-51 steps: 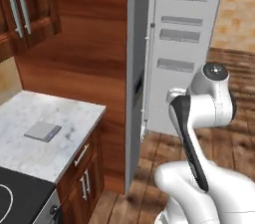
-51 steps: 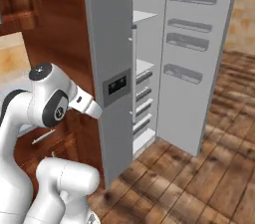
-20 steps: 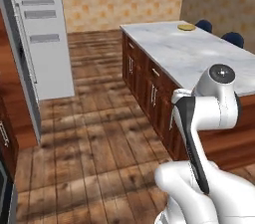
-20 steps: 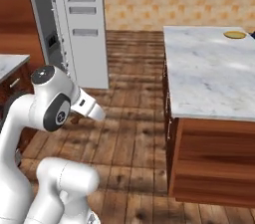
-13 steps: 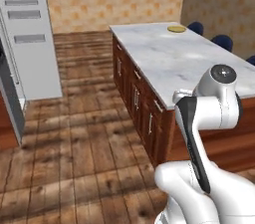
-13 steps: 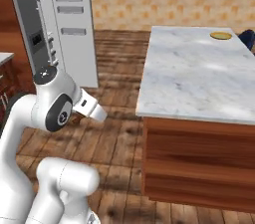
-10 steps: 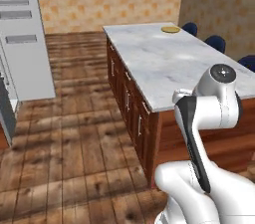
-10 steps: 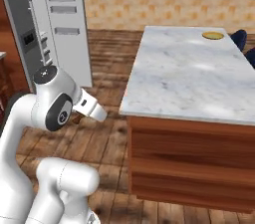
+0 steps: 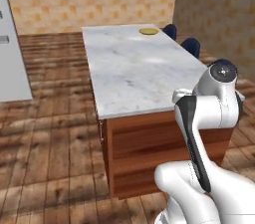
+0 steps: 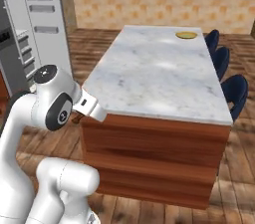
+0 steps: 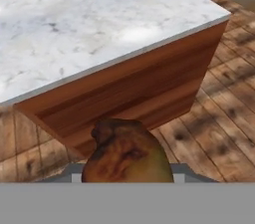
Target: Take the chicken drumstick from the fridge and place it on the digital scale on the counter by the fridge. Wait a few seconds for a reading, then move it to the plate on the dining counter.
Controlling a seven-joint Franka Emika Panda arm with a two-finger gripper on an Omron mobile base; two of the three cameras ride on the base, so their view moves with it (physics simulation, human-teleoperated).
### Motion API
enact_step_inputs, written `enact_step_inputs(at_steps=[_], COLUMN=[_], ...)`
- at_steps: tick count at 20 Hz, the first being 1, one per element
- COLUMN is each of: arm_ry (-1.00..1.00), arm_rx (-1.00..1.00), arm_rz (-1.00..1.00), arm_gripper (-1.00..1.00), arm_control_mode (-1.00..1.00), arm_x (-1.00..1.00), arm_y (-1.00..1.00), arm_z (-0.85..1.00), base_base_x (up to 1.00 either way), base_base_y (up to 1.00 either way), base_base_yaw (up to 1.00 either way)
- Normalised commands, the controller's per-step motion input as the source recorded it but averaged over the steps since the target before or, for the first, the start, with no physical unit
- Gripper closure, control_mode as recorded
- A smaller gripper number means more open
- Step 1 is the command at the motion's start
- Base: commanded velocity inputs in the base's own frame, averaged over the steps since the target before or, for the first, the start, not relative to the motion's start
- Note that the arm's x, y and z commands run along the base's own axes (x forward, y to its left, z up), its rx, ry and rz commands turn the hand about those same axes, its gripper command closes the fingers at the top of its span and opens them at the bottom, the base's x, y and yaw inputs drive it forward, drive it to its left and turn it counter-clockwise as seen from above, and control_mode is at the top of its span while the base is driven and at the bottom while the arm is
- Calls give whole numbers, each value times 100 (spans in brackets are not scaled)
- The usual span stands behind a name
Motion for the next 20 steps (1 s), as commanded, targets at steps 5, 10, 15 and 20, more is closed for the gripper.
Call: enact_step_inputs(at_steps=[5,10,15,20], arm_ry=[0,0,0,0], arm_rx=[0,0,0,0], arm_rz=[0,0,0,0], arm_gripper=[100,100,100,100], arm_control_mode=[100,100,100,100], arm_x=[0,0,0,0], arm_y=[0,0,0,0], arm_z=[0,0,0,0], base_base_x=[0,0,0,0], base_base_y=[-100,-100,-100,-100], base_base_yaw=[15,23,33,38])
